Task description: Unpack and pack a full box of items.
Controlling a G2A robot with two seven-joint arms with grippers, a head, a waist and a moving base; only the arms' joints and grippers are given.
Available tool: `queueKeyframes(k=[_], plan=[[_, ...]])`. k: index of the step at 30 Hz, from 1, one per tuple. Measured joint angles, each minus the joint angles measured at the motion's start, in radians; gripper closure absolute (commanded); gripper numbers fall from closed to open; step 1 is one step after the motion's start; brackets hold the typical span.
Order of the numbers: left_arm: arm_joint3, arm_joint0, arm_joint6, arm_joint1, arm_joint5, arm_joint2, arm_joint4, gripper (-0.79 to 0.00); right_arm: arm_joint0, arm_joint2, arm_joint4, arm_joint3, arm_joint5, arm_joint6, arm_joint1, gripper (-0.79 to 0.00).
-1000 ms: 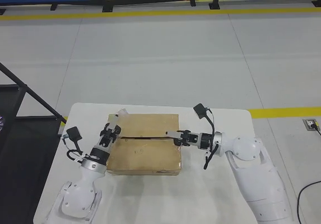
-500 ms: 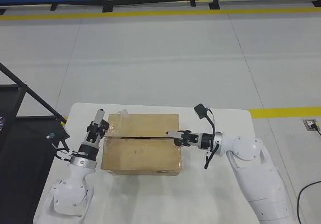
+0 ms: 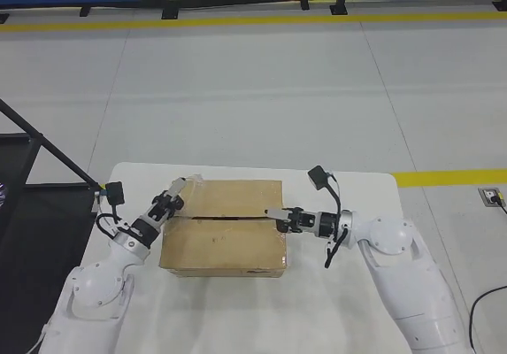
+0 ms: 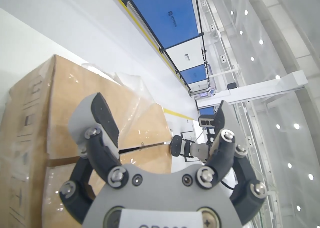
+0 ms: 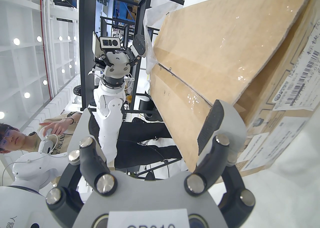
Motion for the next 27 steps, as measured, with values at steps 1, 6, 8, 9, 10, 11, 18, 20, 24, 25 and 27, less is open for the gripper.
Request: queueKeyframes(k=[1, 6, 8, 9, 10, 11, 18, 20, 24, 25, 27], plan=[[-0.004, 0.001, -0.003, 0.000, -0.004, 0.005, 0.005, -0.785, -0.003, 0.000, 0.002, -0.002, -0.001, -0.002, 0.002, -0.785], [-0.024, 0.005, -0.017, 0.001, -0.015, 0.024, 0.026, -0.785, -0.007, -0.002, 0.011, -0.006, 0.001, -0.005, 0.008, -0.785], [-0.037, 0.009, -0.020, 0.002, -0.018, 0.031, 0.039, -0.785, -0.008, -0.004, 0.013, -0.006, 0.000, -0.007, 0.010, -0.785], [-0.042, 0.011, -0.019, 0.002, -0.018, 0.034, 0.043, -0.785, -0.008, -0.005, 0.015, -0.005, 0.000, -0.008, 0.011, -0.785], [-0.049, 0.013, -0.017, 0.002, -0.017, 0.039, 0.047, -0.785, -0.007, -0.007, 0.018, -0.002, -0.002, -0.008, 0.013, -0.785], [-0.054, 0.014, -0.016, 0.002, -0.016, 0.043, 0.050, -0.785, -0.006, -0.009, 0.020, 0.000, -0.003, -0.008, 0.013, -0.785], [-0.068, 0.006, -0.010, 0.000, -0.005, 0.083, 0.085, -0.785, 0.006, -0.023, 0.032, 0.014, -0.007, -0.009, 0.019, -0.785], [-0.074, 0.007, -0.009, -0.001, -0.009, 0.095, 0.096, -0.785, 0.008, -0.027, 0.033, 0.016, -0.007, -0.010, 0.021, -0.785], [-0.100, 0.024, -0.002, 0.000, -0.023, 0.103, 0.117, -0.785, 0.012, -0.034, 0.040, 0.020, -0.006, -0.014, 0.024, -0.785], [-0.113, 0.032, 0.004, 0.000, -0.030, 0.100, 0.117, -0.785, 0.013, -0.037, 0.042, 0.021, -0.006, -0.015, 0.025, -0.785], [-0.138, 0.048, 0.018, 0.001, -0.042, 0.085, 0.104, -0.785, 0.017, -0.042, 0.043, 0.022, -0.005, -0.016, 0.026, -0.785]])
